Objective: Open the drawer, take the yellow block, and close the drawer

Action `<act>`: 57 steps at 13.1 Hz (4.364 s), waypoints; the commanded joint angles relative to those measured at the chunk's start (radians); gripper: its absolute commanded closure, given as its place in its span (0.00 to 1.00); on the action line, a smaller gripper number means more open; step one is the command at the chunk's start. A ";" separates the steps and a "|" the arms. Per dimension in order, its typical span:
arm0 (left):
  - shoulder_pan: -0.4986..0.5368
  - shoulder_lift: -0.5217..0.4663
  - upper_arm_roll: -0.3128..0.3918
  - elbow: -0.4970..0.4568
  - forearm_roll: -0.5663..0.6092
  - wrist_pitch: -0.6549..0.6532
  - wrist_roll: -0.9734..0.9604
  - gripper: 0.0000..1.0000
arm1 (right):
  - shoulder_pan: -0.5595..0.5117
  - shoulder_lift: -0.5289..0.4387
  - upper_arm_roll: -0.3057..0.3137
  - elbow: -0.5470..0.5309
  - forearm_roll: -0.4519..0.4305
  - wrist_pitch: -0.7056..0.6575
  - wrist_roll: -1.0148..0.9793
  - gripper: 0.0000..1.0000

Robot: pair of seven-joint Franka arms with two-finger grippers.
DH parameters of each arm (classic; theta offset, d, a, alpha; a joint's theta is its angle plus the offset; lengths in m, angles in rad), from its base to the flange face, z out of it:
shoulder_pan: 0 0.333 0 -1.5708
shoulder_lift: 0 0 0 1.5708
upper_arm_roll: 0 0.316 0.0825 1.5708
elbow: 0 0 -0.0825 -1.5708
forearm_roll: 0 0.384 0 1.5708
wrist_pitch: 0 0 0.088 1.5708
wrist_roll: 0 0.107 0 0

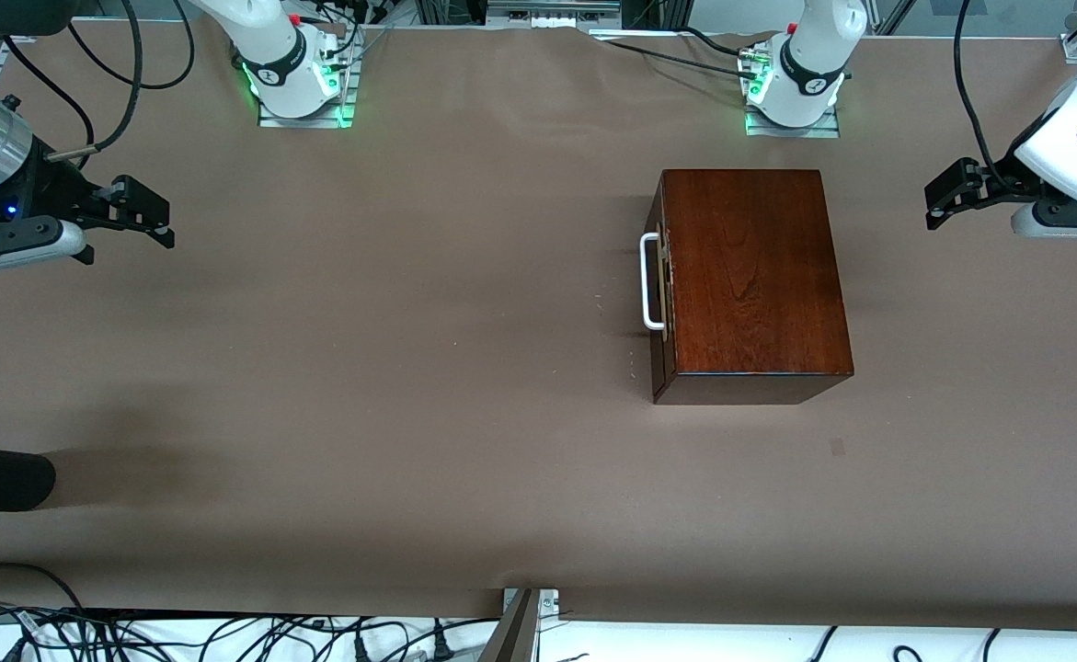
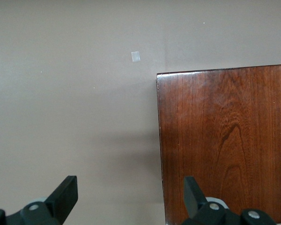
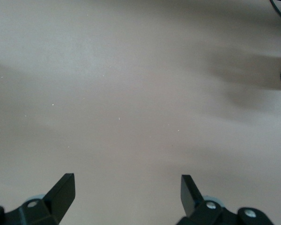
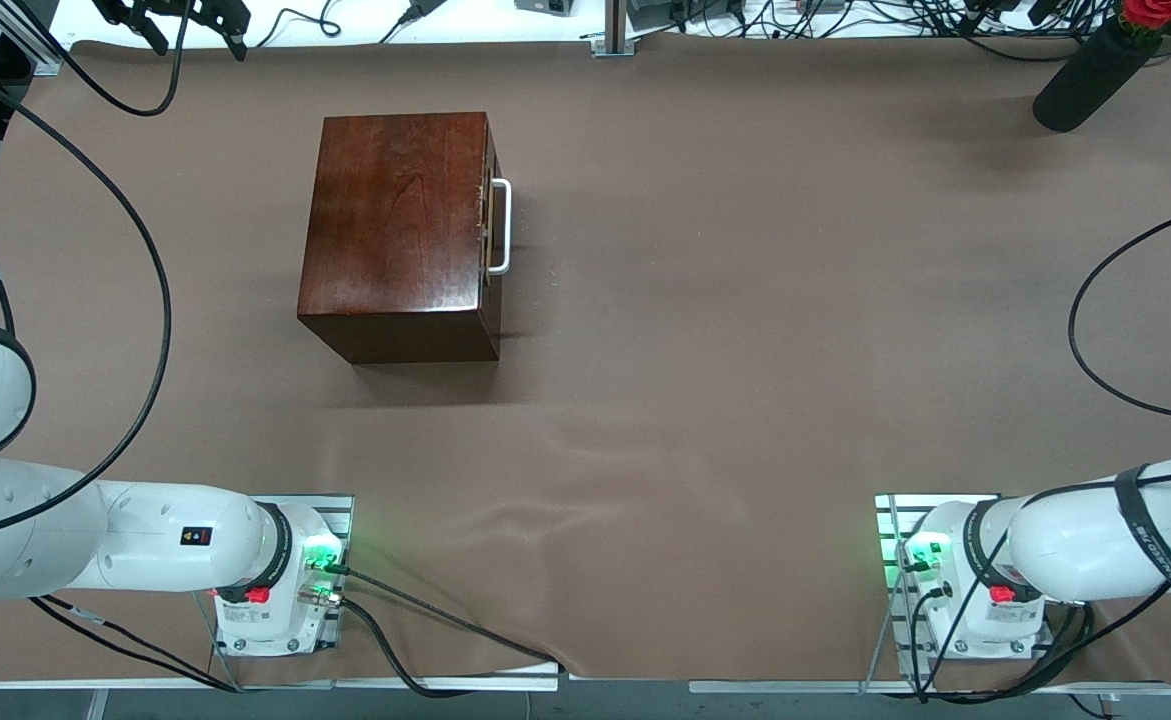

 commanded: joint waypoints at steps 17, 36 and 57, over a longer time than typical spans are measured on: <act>-0.177 0.219 -0.210 0.138 -0.024 -0.126 -0.230 0.00 | 0.003 0.015 0.012 0.009 0.017 -0.016 -0.004 0.00; -0.484 0.569 -0.208 -0.034 0.253 0.294 -0.694 0.00 | -0.003 0.015 0.004 0.002 0.019 -0.040 0.015 0.00; -0.608 0.768 -0.210 0.262 0.172 0.480 -0.930 0.00 | -0.006 0.035 -0.022 0.002 0.017 -0.040 0.013 0.00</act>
